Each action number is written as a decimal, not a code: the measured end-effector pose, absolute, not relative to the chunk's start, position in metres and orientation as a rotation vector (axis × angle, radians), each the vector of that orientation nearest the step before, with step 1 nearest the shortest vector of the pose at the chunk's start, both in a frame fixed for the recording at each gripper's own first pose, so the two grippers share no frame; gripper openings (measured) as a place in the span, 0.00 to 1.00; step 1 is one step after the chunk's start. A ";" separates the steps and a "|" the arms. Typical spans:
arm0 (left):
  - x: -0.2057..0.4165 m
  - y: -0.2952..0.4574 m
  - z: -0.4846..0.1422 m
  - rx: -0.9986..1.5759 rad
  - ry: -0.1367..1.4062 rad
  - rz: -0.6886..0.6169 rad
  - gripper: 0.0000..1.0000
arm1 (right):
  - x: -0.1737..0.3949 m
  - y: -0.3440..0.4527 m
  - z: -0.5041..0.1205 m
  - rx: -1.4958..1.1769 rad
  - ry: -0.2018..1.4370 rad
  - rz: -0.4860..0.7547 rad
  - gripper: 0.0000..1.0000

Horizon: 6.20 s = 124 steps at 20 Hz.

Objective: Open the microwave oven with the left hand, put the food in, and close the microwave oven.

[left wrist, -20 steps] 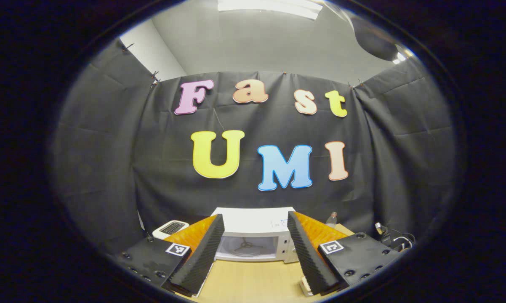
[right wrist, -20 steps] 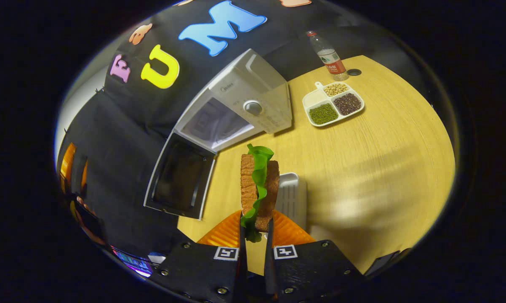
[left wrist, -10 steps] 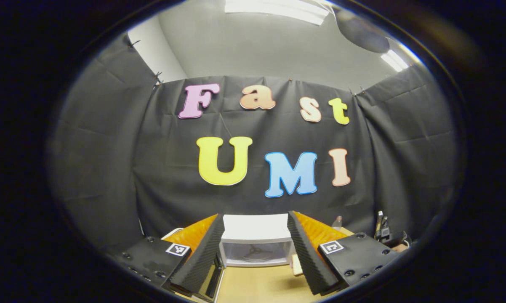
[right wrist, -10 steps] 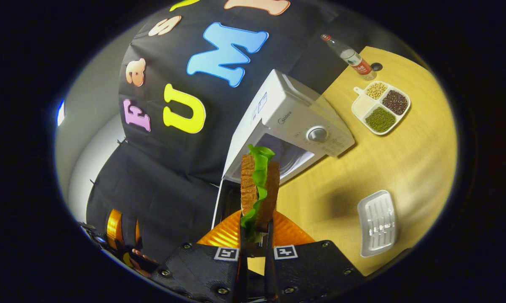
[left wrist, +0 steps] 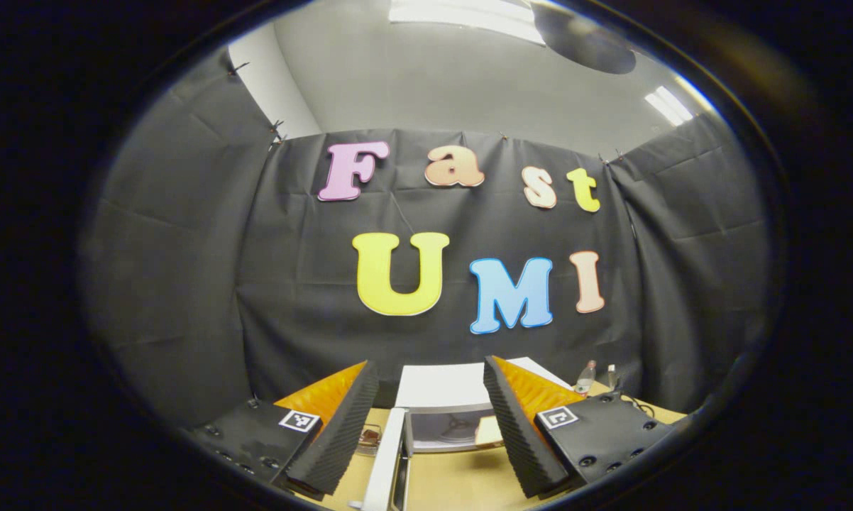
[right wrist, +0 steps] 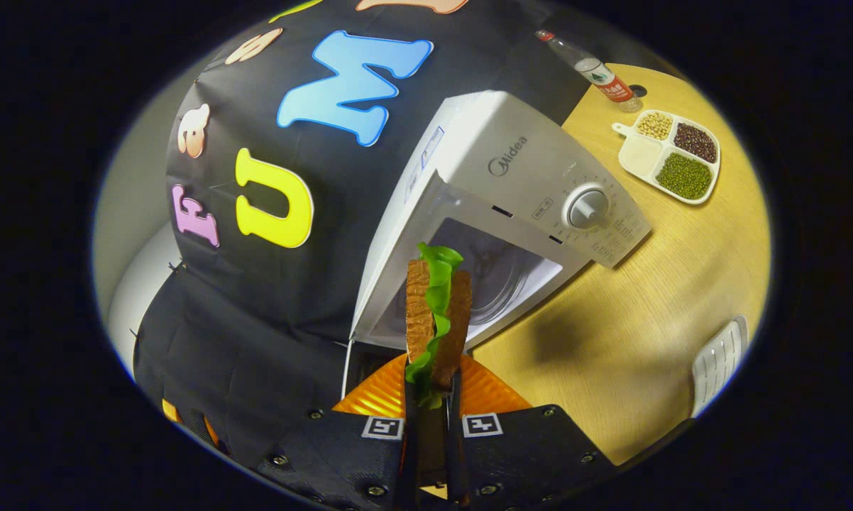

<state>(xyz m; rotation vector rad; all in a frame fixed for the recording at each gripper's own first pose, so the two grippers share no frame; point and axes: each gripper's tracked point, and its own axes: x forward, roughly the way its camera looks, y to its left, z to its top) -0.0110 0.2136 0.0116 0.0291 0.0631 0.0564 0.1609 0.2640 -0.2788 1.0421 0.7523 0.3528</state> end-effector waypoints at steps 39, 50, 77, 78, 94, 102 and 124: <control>0.005 0.281 -0.046 0.000 0.170 0.008 0.97 | 0.236 0.319 -0.319 0.940 0.521 0.037 0.83; 0.038 0.201 -0.097 -0.034 0.193 -0.061 0.96 | 0.142 0.197 -0.165 0.287 0.267 0.140 0.83; -0.050 0.252 -0.126 0.044 0.315 0.090 0.07 | 0.072 0.100 -0.063 0.096 0.066 0.083 0.99; -0.066 0.262 -0.128 0.030 0.338 0.102 0.07 | 0.073 0.103 -0.063 0.096 0.065 0.082 0.99; -0.123 0.292 -0.241 -0.054 0.583 0.000 0.07 | 0.074 0.120 -0.053 0.048 0.062 0.001 0.99; -0.104 0.210 -0.246 -0.090 0.582 -0.148 0.07 | 0.073 0.129 -0.026 -0.011 -0.011 0.060 0.99; 0.035 0.019 -0.263 -0.146 0.588 -0.260 0.07 | 0.105 -0.006 -0.034 0.022 0.028 0.033 0.99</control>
